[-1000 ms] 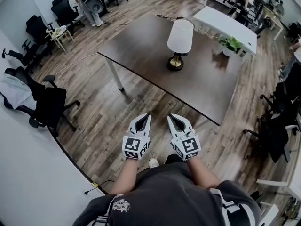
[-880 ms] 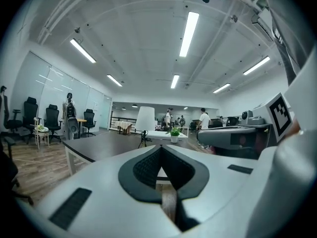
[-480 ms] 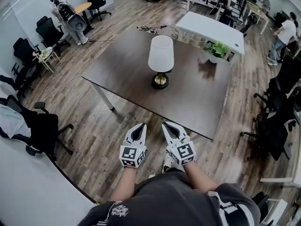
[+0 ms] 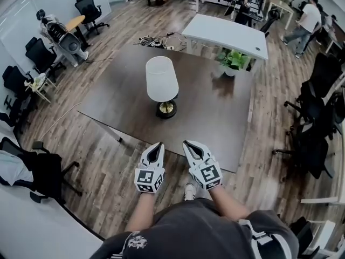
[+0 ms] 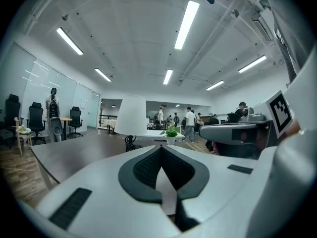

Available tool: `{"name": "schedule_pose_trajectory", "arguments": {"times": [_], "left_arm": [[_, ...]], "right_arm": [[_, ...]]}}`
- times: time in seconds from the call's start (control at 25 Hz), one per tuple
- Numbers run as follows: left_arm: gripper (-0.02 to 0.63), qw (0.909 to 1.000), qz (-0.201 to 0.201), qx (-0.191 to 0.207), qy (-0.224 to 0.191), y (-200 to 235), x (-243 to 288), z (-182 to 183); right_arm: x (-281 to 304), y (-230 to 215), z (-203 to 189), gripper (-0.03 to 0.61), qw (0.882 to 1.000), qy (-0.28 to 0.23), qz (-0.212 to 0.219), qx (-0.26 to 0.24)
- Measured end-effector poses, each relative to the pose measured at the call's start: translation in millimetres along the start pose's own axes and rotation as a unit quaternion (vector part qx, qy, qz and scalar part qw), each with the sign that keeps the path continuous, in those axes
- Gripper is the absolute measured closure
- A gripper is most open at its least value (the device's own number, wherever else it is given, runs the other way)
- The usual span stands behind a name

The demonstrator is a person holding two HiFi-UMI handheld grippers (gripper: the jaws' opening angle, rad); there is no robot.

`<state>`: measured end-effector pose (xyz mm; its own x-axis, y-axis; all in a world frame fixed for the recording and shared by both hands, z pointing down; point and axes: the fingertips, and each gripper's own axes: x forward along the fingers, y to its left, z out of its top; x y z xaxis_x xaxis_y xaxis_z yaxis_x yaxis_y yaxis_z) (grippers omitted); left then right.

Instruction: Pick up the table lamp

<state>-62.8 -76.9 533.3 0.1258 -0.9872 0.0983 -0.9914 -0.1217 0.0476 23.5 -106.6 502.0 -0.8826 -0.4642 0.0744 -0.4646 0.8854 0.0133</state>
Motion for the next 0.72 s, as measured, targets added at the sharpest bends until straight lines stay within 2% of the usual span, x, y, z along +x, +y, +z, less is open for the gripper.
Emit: {"name": "schedule_pose_trajectory", "arguments": {"times": [0.44, 0.72], "left_arm": [[0.617, 0.9996, -0.017, 0.01, 0.02, 8, 68, -7], [0.617, 0.9983, -0.051, 0.006, 0.029, 42, 100, -17]], "right_arm": [[29, -62, -10, 0.552, 0.999, 0.0, -0.03, 0.016], [73, -76, -12, 0.552, 0.998, 0.009, -0.063, 0.018]]}}
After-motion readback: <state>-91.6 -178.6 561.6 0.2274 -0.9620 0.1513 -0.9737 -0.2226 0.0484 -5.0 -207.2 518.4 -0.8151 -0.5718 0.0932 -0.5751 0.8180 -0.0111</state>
